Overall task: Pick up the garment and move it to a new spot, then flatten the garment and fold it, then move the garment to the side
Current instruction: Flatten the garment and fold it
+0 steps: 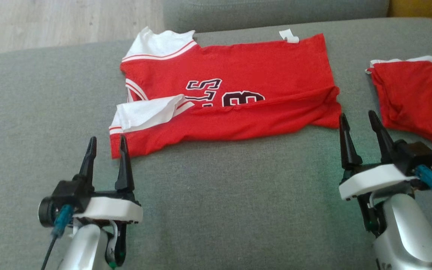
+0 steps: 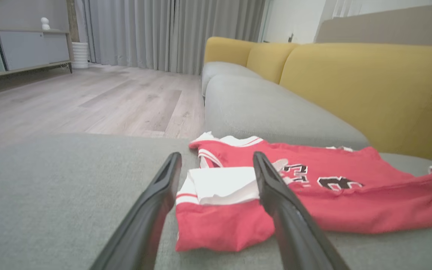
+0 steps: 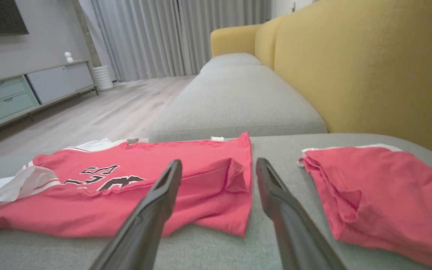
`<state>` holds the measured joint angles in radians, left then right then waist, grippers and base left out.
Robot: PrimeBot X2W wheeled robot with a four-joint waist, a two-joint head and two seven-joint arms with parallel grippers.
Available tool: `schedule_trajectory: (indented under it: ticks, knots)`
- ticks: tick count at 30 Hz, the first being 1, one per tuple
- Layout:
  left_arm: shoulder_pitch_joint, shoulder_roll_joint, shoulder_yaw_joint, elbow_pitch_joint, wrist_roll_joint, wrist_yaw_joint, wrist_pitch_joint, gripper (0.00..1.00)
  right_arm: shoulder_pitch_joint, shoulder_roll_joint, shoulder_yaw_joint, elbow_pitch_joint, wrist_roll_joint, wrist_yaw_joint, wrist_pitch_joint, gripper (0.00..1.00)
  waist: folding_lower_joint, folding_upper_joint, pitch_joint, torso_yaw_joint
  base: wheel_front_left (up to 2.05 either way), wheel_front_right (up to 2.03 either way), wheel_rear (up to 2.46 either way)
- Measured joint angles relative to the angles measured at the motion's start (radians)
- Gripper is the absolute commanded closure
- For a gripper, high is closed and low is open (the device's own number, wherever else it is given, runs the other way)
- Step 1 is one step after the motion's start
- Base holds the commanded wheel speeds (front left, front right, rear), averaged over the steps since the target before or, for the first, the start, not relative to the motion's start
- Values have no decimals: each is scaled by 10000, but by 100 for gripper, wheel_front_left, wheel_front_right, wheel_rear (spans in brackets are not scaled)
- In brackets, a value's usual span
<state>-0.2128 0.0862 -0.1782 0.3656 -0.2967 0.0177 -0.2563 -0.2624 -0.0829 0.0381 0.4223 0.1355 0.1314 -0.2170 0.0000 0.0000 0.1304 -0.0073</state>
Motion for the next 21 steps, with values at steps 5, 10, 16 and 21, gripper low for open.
schedule_trajectory:
  ticks: [5, 10, 16, 21]
  knots:
    - [-872, 84, 2, 1534, 17, 104, 742, 0, -68, 69, 142, -504, -48, 0, 192, 0, 1, 0, 391, -170, 0, 0, 0]
    - [-1758, 326, 180, 2878, 86, 458, 1158, 0, -235, 100, 391, -809, -46, 0, 295, 0, 2, 0, 826, -423, 0, 0, 0]
    - [-2314, 500, 219, 4046, 88, 525, 1540, 0, -350, 130, 508, -938, -40, 0, 313, 0, 2, 0, 1186, -757, 0, 0, 0]
    - [-2759, 594, 121, 4451, 79, 265, 1912, 0, -354, 138, 518, -953, -35, 0, 313, 0, 1, 0, 1256, -890, 0, 0, 0]
